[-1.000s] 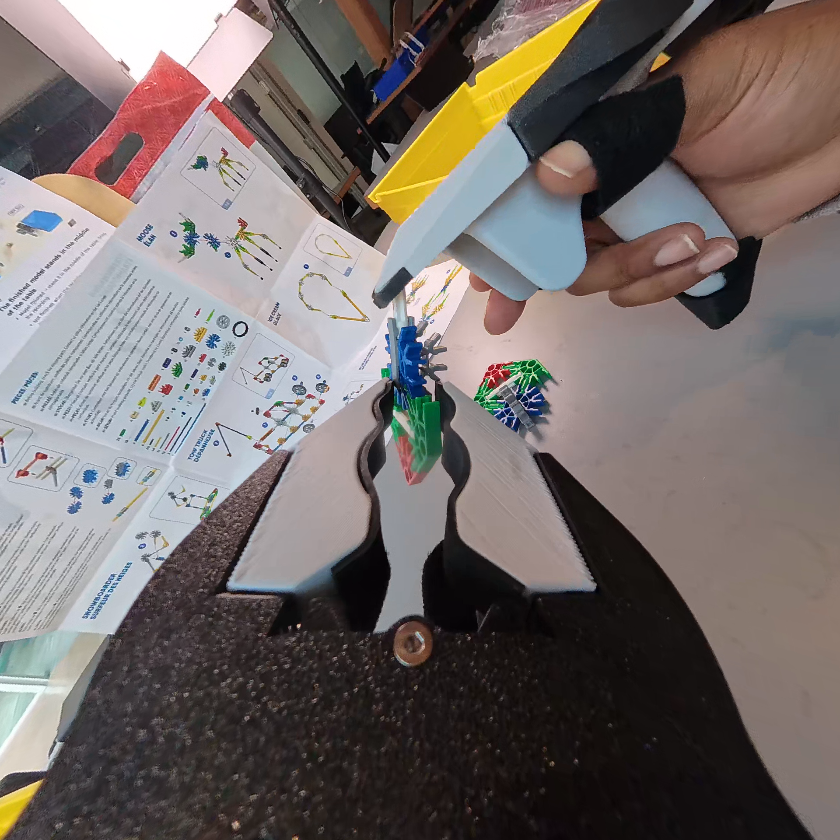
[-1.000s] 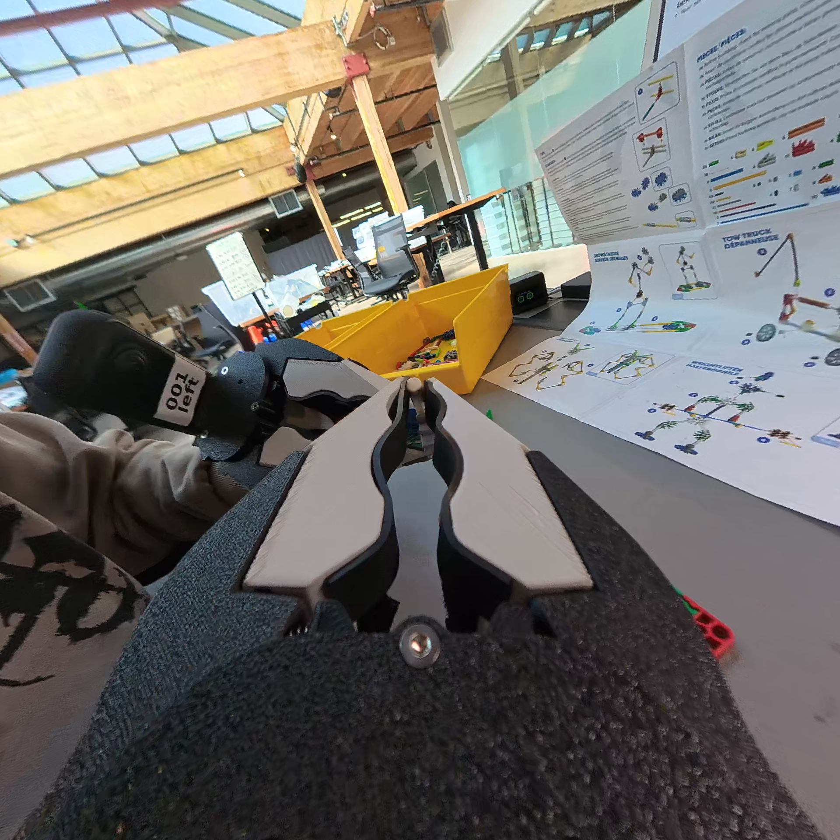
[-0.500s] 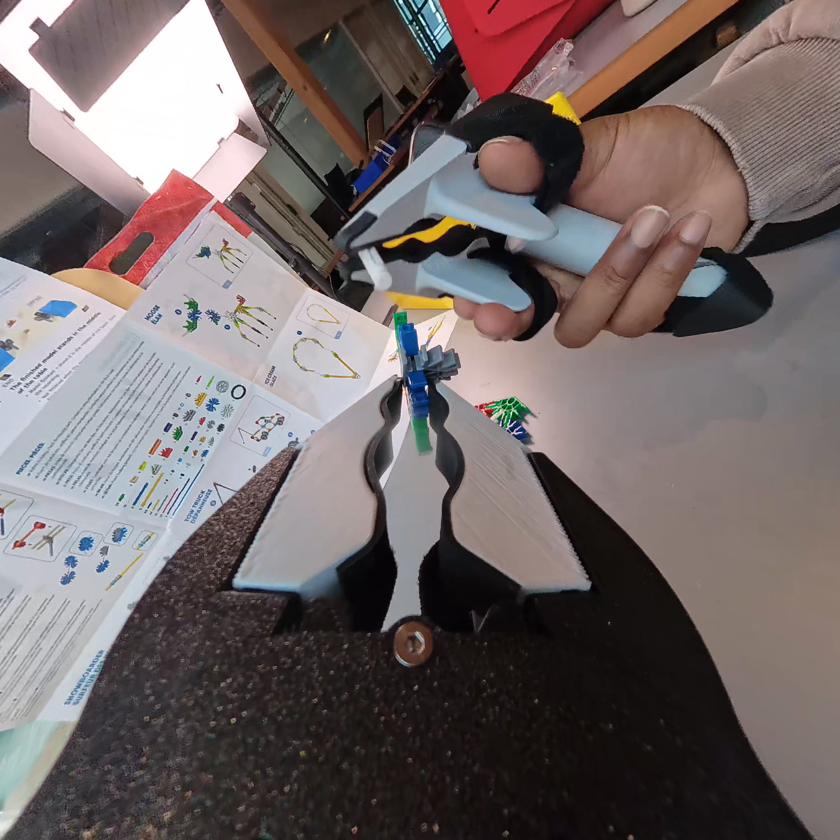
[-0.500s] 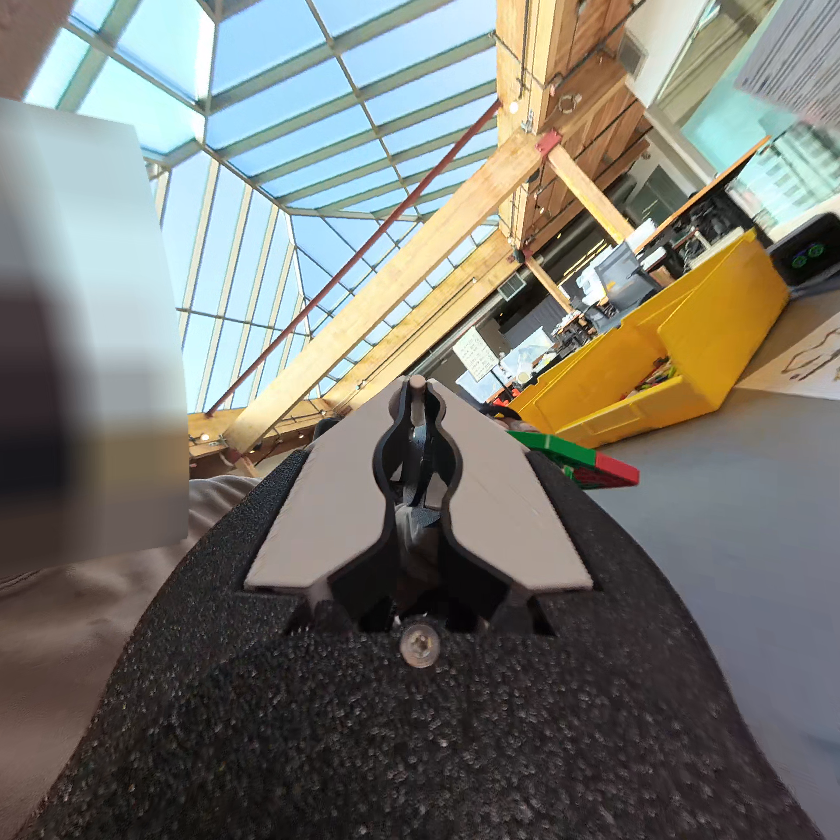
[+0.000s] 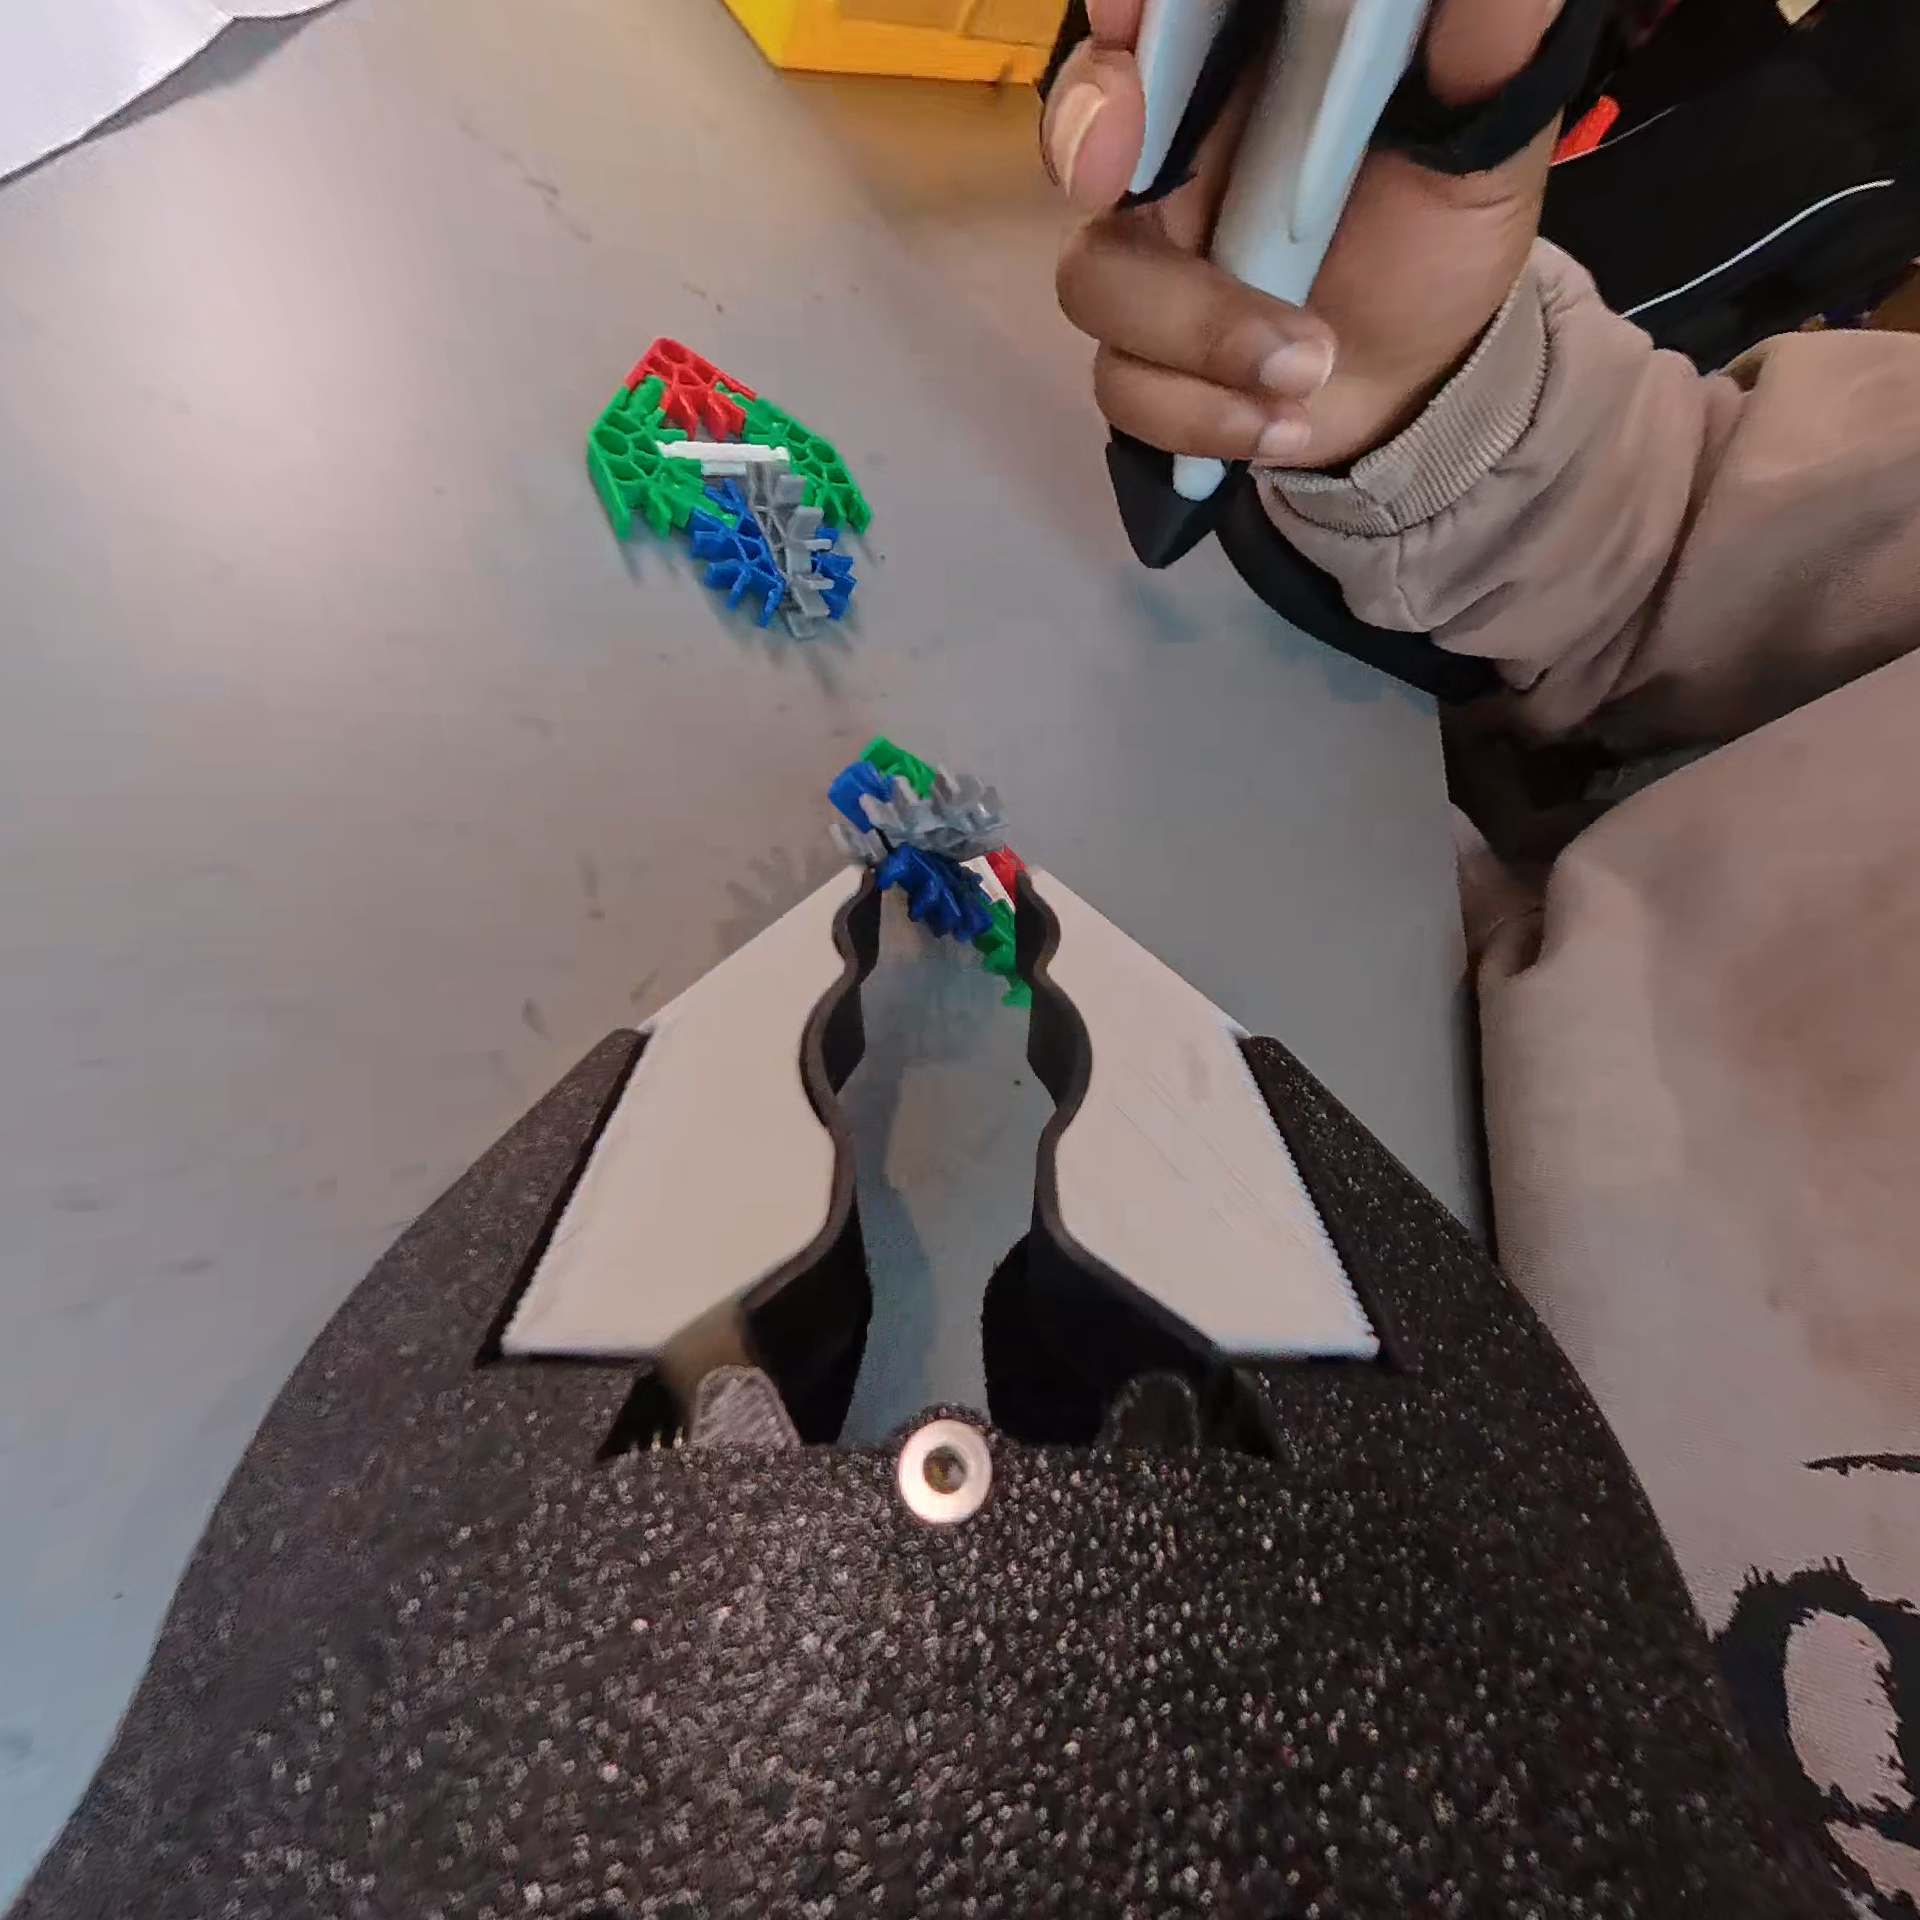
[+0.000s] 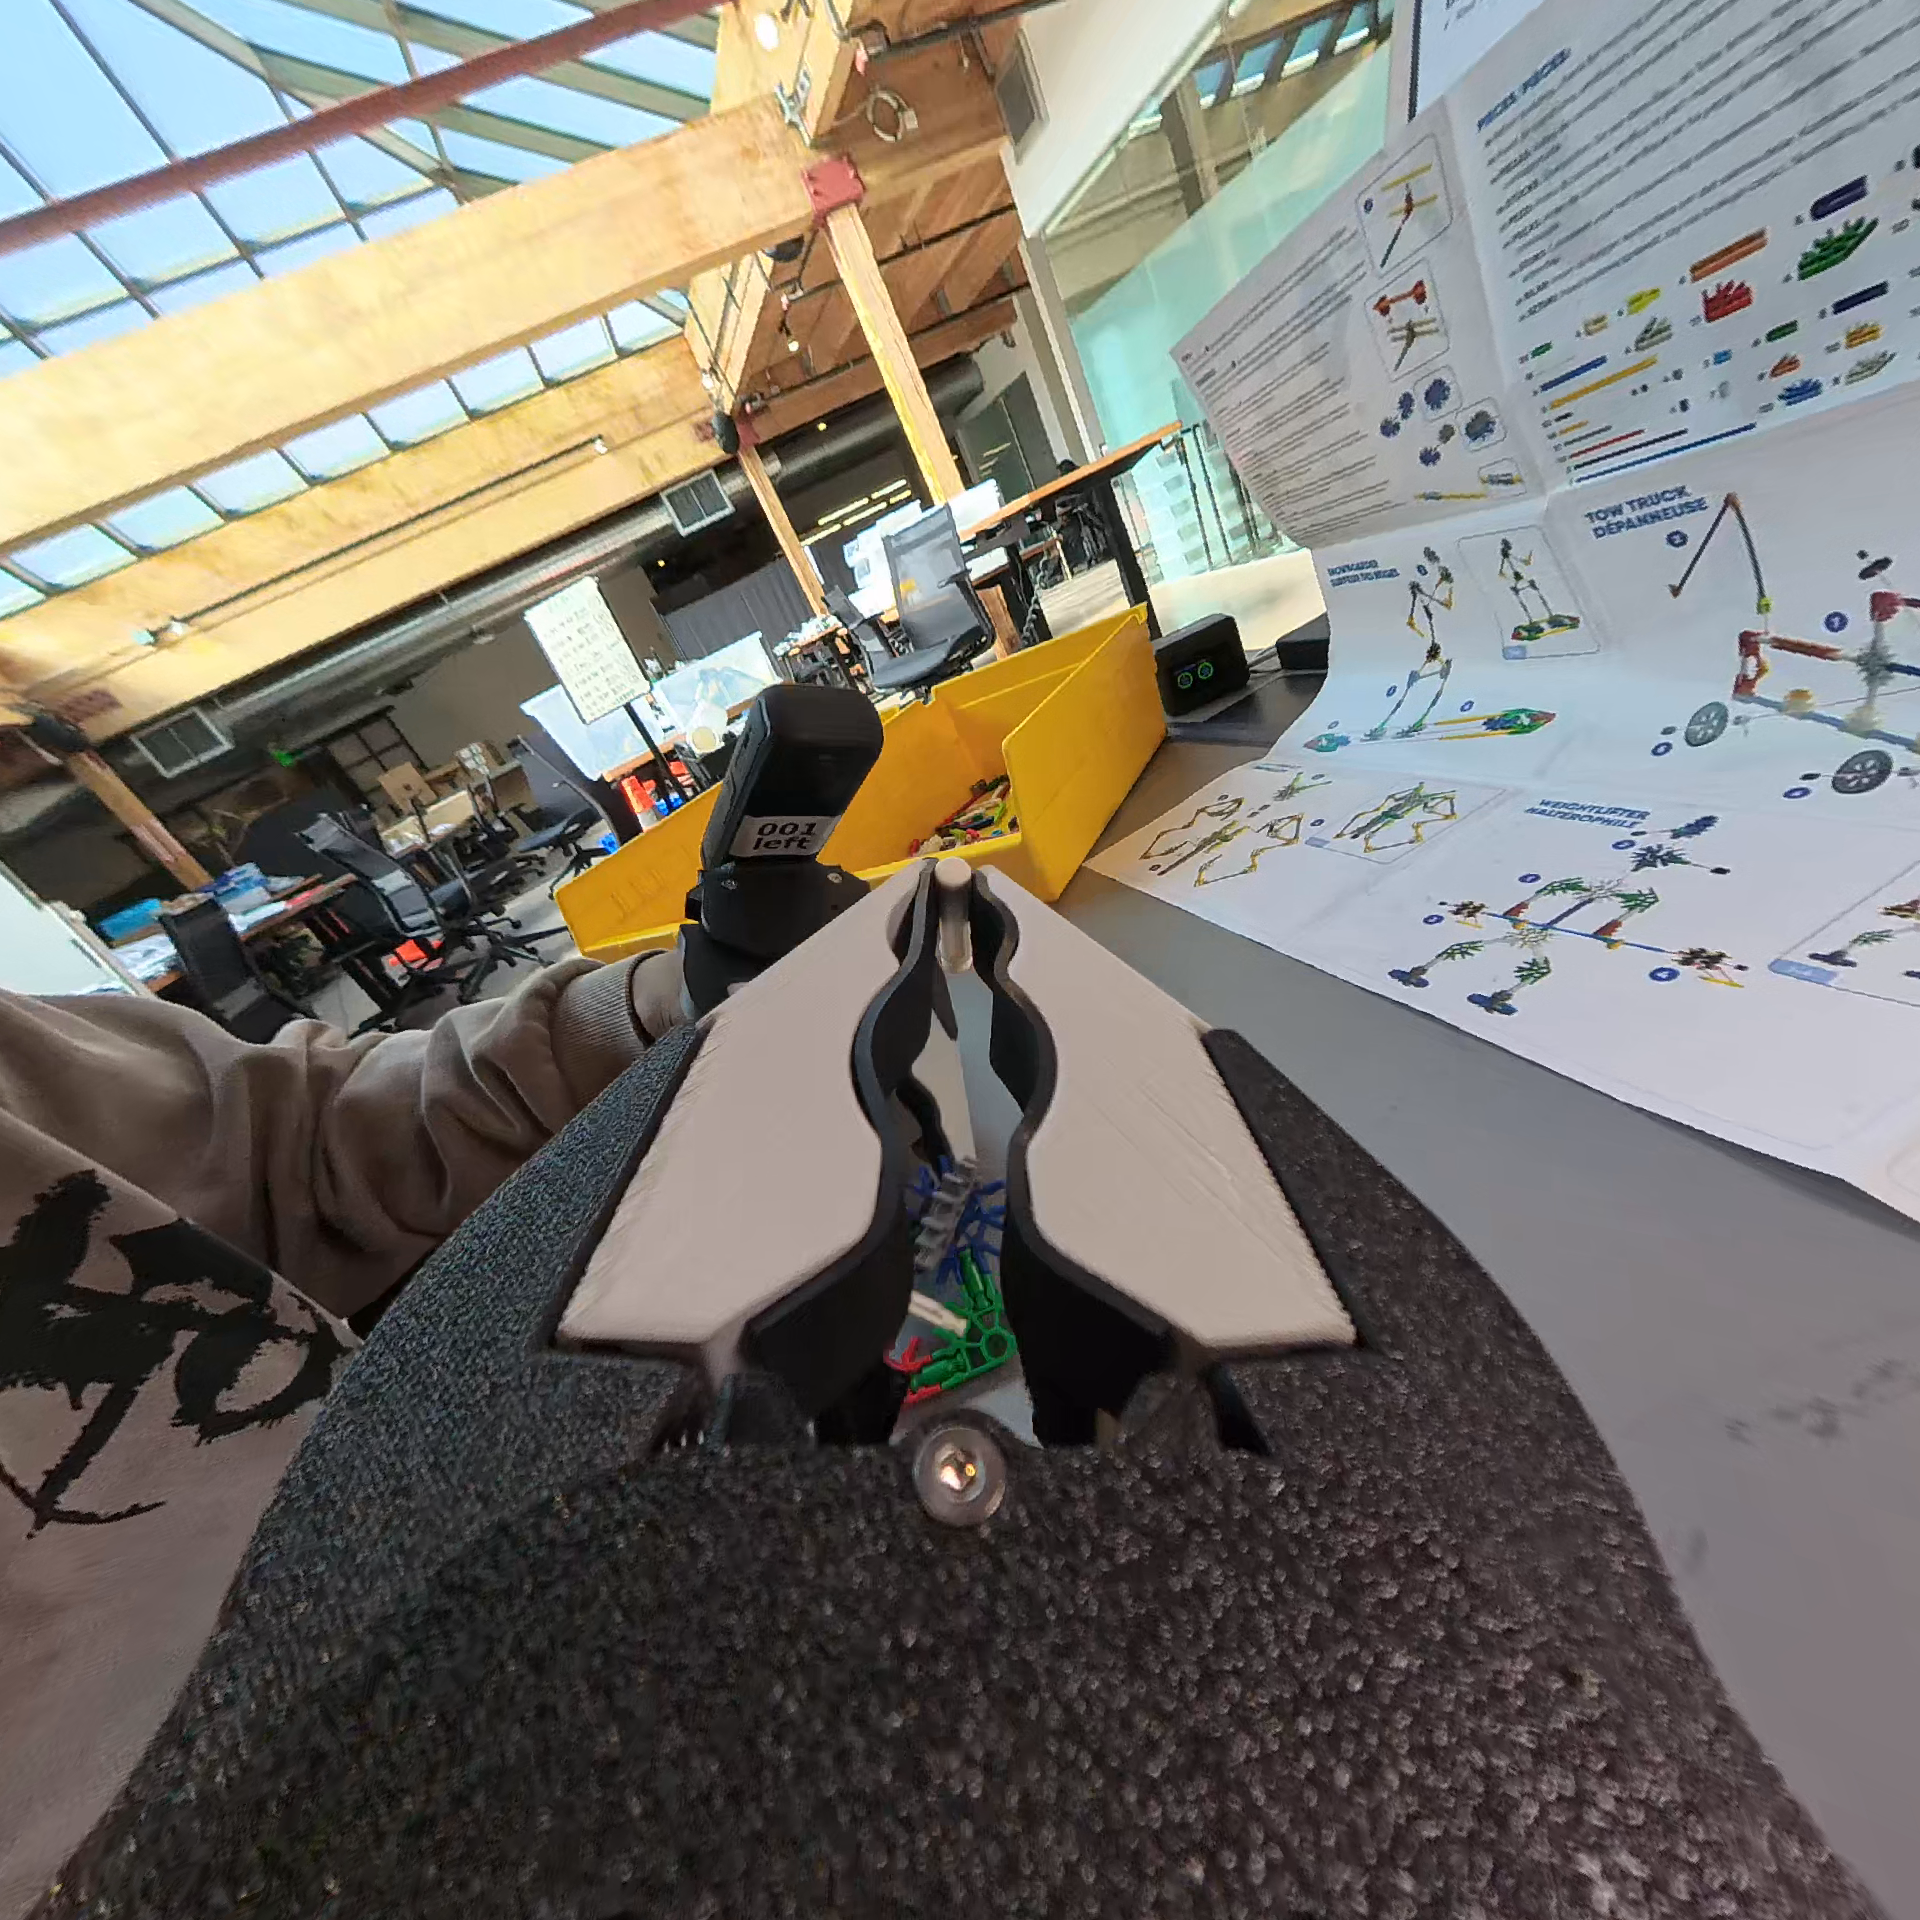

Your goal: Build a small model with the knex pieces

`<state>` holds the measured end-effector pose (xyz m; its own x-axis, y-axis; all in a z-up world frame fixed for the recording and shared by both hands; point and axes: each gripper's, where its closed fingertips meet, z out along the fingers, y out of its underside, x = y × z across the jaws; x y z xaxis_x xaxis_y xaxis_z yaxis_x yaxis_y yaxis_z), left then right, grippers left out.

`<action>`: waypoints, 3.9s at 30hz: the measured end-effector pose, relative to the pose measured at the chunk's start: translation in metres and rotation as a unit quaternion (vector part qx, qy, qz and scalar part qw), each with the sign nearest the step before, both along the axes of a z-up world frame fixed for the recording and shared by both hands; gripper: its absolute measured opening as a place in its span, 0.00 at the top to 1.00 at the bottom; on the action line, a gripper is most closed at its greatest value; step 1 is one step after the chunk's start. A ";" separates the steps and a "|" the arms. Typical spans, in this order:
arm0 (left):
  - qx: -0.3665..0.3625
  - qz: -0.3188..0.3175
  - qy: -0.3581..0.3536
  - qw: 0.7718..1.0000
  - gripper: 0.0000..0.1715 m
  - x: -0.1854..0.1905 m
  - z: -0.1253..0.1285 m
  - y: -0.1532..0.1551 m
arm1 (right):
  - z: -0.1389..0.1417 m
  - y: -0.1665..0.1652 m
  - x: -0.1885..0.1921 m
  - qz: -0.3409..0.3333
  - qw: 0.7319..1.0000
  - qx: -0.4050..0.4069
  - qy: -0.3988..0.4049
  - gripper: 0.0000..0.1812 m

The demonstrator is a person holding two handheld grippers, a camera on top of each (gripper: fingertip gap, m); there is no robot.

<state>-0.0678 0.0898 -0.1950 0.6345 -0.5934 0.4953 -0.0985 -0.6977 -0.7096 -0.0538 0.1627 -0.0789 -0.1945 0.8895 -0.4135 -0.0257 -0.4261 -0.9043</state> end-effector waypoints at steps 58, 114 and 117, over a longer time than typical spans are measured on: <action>0.007 0.478 0.542 0.692 0.86 -0.398 0.090 -0.091 | -0.043 0.036 0.007 -0.052 0.949 0.251 -0.183 0.73; 0.155 0.056 0.282 0.945 0.93 -0.015 -0.021 0.052 | -0.099 -0.023 -0.011 0.027 0.918 0.289 -0.269 0.77; 0.197 0.053 0.284 0.937 0.94 -0.016 -0.010 0.049 | -0.097 -0.022 -0.011 0.021 0.922 0.283 -0.264 0.77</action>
<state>-0.0838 0.1393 -0.2051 0.7956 -0.5773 -0.1838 -0.4823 -0.4198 -0.7689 -0.0649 0.1412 -0.1756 -0.1380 0.9881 0.0683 0.4878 0.1279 -0.8635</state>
